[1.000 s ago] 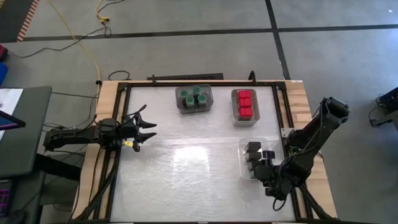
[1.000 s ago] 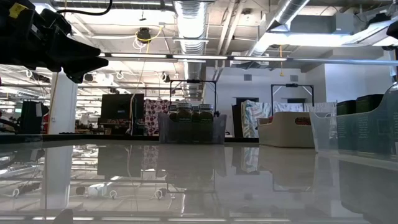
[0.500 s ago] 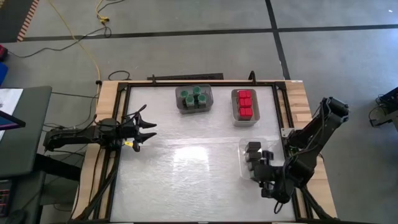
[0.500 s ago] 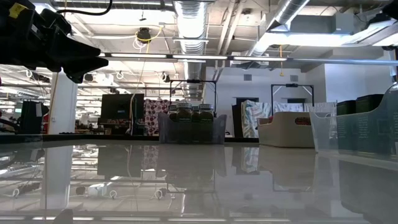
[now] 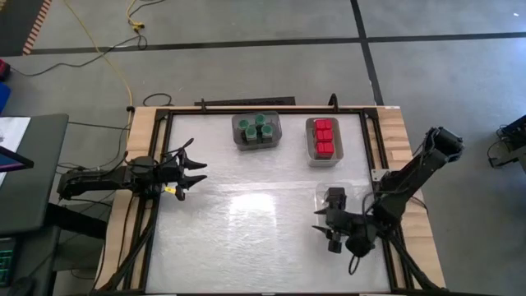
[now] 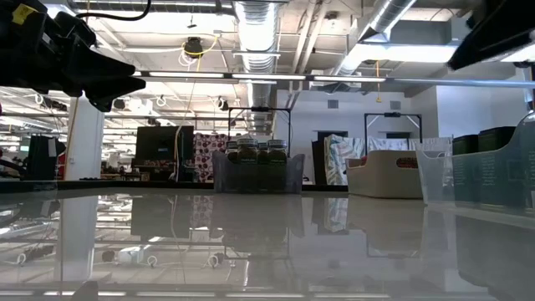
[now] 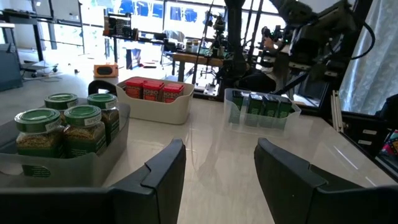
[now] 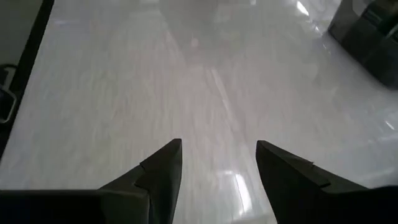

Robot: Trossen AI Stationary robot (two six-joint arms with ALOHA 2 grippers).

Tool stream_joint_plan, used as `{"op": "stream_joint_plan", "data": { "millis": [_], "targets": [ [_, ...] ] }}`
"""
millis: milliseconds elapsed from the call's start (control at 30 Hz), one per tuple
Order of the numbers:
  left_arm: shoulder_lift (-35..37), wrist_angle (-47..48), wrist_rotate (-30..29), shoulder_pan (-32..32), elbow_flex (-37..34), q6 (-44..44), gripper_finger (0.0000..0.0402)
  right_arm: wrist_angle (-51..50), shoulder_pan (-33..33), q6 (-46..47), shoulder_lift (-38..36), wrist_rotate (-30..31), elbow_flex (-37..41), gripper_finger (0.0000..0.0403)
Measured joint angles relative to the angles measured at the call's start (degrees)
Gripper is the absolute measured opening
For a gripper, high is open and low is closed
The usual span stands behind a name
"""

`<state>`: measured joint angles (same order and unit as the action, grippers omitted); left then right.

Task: Sort spices by type
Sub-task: Return to Home position

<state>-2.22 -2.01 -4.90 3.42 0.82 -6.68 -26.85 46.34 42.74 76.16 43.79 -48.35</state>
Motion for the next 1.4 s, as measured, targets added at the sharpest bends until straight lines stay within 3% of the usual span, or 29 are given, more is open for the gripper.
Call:
{"op": "stream_joint_plan", "data": {
  "millis": [233,500,867,1167,1400],
  "targets": [
    [0.0,0.0,0.0,0.0,0.0,0.0,0.0183,22.2,-7.7,-11.8,-4.4,-3.8,12.2,0.0232],
    [0.0,0.0,0.0,0.0,0.0,0.0,0.0183,50.3,-19.2,-26.1,-12.8,-18.7,26.6,0.0232],
    [0.0,0.0,0.0,0.0,0.0,0.0,0.0183,53.2,-31.7,-28.2,-28.3,-30.5,37.7,0.0232],
    [0.0,0.0,0.0,0.0,0.0,0.0,0.0183,52.8,-33.1,-29.6,-43.2,-33.8,44.3,0.0232],
    [0.0,0.0,0.0,0.0,0.0,0.0,0.0183,50.1,-37.6,-29.3,-54.4,-41.0,47.7,0.0232]
  ]
}}
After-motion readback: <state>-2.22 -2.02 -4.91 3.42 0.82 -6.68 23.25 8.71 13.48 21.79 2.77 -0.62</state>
